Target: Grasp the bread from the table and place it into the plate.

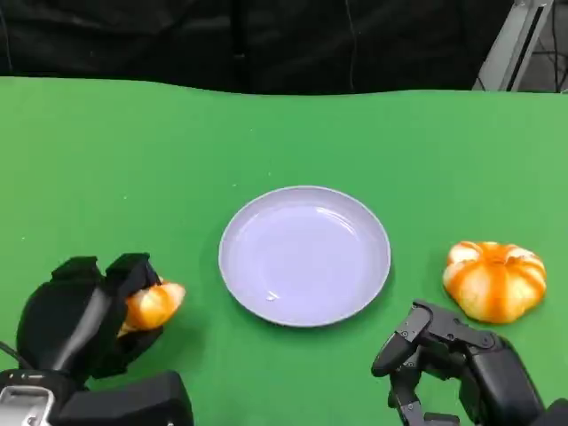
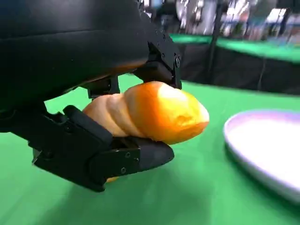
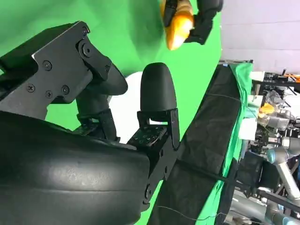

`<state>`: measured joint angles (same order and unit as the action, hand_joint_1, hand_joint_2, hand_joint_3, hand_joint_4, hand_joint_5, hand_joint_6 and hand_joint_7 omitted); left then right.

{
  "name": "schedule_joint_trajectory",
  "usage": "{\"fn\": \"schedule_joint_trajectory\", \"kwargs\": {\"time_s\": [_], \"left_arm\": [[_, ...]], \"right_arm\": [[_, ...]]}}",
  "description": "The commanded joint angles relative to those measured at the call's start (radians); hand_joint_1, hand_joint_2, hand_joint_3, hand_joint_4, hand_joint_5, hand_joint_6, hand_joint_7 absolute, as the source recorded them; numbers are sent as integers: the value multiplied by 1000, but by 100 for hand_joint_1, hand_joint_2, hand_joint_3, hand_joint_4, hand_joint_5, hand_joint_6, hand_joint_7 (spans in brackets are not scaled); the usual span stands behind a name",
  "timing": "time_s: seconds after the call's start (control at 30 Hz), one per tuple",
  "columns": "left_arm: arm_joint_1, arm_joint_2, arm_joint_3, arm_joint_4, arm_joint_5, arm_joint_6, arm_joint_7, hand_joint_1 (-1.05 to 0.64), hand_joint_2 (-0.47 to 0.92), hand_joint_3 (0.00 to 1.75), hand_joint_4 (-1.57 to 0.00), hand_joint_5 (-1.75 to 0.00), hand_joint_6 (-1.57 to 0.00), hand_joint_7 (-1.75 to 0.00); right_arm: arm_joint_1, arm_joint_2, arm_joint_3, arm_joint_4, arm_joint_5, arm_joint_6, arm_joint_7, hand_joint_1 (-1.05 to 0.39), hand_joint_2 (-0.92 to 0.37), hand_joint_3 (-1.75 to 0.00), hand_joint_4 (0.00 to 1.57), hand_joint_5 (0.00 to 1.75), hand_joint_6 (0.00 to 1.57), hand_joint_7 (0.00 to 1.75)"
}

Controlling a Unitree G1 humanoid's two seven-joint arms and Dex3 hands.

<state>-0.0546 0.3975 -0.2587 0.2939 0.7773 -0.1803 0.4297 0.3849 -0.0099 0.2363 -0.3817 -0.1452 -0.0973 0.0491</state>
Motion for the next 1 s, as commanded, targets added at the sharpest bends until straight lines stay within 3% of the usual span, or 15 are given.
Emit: {"fn": "schedule_joint_trajectory", "kwargs": {"time_s": [0.03,0.5,0.63,0.73,0.93,1.0], "left_arm": [[13,16,12,-43,15,-26,61,-18,48,120,-83,-175,-63,-175],[-26,11,7,-81,54,-143,168,-18,37,137,-91,-175,-66,-175],[-78,-22,-16,-75,86,-146,209,-17,27,145,-94,-175,-68,-175],[-115,-55,-35,-64,96,-146,221,-18,28,148,-95,-175,-69,-175],[-123,-59,-40,-58,98,-146,227,-18,28,148,-96,-175,-70,-175],[-191,-115,-82,-22,93,-144,193,-18,28,148,-95,-175,-71,-175]], "right_arm": [[6,-6,-8,-16,10,0,-4,3,-44,-126,71,166,72,137],[19,-1,3,-41,3,27,-11,0,-45,-122,70,166,72,137],[10,-6,8,-29,0,8,-9,4,-44,-125,70,166,72,137],[10,-8,8,-28,4,11,-6,5,-44,-126,71,166,72,137],[10,-8,9,-28,5,11,-6,6,-43,-128,71,167,72,137],[12,-8,13,-27,-3,3,-10,5,-43,-128,71,167,72,136]]}}
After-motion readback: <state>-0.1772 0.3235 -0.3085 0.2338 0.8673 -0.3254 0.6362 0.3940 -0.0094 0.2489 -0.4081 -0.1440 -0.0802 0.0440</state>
